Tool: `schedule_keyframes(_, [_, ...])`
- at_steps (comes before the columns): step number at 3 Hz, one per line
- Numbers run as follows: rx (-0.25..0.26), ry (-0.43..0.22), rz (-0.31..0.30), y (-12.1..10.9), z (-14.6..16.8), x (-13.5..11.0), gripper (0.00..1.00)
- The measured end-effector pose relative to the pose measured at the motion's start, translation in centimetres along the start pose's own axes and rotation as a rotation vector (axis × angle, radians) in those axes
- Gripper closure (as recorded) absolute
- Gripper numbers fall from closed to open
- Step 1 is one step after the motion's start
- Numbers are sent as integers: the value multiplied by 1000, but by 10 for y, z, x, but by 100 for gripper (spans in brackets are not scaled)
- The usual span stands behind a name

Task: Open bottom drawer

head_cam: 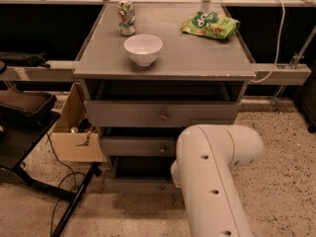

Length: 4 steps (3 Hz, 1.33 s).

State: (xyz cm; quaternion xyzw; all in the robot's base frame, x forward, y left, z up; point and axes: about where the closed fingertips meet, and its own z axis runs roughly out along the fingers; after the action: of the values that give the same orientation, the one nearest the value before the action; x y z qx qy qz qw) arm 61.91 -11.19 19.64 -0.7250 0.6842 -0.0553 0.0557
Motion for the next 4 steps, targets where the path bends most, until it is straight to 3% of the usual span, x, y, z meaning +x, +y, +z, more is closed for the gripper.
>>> schedule_keyframes(3, [0, 0, 0, 0, 0, 0, 4])
schedule_keyframes(4, [0, 0, 0, 0, 0, 0, 0])
